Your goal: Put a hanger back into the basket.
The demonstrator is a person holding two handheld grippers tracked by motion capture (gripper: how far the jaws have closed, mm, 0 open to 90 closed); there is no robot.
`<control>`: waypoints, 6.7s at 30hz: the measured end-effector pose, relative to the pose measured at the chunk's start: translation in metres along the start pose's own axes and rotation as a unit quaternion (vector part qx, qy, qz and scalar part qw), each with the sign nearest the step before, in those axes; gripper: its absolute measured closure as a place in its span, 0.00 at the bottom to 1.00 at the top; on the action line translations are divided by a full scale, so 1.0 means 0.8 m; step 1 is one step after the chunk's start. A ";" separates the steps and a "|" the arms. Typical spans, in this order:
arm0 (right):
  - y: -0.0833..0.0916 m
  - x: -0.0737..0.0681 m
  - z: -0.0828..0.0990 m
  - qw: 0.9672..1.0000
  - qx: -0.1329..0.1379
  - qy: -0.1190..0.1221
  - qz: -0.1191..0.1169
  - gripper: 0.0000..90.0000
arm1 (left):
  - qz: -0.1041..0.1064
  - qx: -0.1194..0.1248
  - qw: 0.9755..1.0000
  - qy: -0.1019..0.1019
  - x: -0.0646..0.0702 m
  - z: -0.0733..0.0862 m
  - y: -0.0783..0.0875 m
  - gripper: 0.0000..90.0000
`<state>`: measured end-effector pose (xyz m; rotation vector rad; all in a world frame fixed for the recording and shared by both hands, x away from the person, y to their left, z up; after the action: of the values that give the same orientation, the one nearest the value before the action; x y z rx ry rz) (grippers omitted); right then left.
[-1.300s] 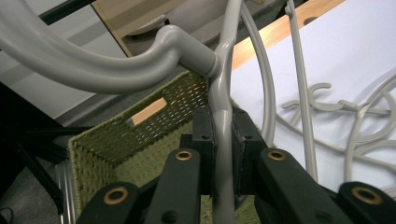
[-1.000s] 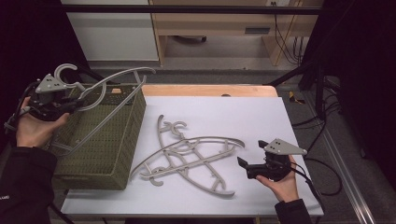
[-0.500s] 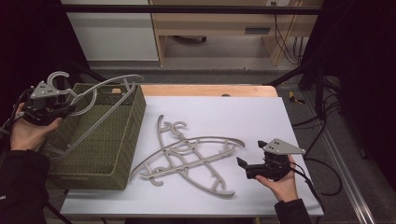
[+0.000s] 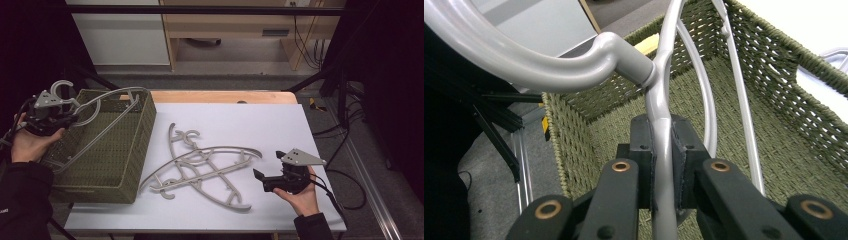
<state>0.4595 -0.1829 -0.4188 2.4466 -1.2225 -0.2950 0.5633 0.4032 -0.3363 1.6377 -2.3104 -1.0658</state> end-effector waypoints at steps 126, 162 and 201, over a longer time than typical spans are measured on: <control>0.004 -0.004 -0.017 1.000 0.011 0.016 -0.013 0.07 | 0.229 0.104 0.968 -0.022 0.295 -0.072 -0.017 0.16; 0.010 0.002 -0.012 1.000 0.014 0.008 -0.013 0.07 | 0.238 -0.072 0.965 -0.082 0.361 -0.060 -0.179 0.41; 0.009 0.001 -0.012 1.000 0.013 0.010 -0.015 0.07 | 0.245 -0.115 0.953 -0.137 0.373 -0.042 -0.187 0.91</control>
<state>0.4581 -0.1855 -0.4072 2.4860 -1.1904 -0.2643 0.5741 0.1044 -0.4877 0.8088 -2.4432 -1.4289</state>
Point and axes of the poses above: each handheld gripper's, and its own axes: y roughly backward along the jaws, z roughly out of its underside, x roughly to its right, the point moved 6 cm from there along -y, roughly forward along the jaws, and after that the axes turned 2 degrees about x, right-handed, at the moved point
